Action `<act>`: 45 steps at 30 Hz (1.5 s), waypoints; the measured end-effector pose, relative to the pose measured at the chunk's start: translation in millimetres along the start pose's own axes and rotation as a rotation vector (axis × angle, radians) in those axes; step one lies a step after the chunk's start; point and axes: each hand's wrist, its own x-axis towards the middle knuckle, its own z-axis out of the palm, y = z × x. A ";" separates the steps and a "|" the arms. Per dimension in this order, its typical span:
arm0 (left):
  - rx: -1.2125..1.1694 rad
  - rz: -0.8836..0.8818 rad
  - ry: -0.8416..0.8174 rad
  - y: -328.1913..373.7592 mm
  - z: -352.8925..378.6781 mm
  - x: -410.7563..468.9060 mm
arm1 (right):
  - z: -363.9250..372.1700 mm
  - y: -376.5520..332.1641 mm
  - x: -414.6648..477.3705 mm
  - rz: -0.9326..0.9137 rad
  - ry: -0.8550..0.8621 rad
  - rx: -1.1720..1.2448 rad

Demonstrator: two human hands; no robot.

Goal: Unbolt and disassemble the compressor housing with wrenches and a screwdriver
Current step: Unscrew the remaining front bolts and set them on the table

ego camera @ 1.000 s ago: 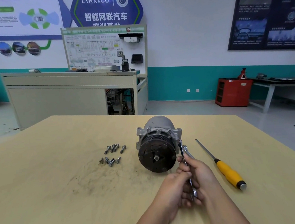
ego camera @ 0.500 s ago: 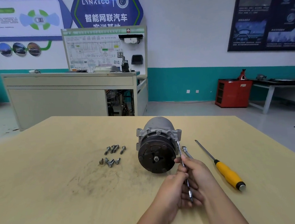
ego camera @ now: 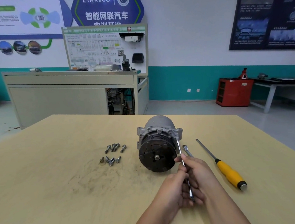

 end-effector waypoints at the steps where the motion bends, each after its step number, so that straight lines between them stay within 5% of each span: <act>1: -0.003 -0.004 -0.003 0.1 -0.2 0.0 | 0.0 0.1 0.7 0.007 -0.001 0.013; 25: 0.134 0.221 0.079 2.1 1.5 -3.1 | 16.2 -29.6 -5.5 0.094 0.067 0.030; 32: 0.022 0.205 0.023 4.6 3.3 -6.0 | 12.2 -28.6 -2.1 0.110 -0.008 0.039; 45: -0.379 0.126 -0.044 14.9 19.0 -6.5 | 0.0 -27.7 -8.5 0.285 -0.217 0.501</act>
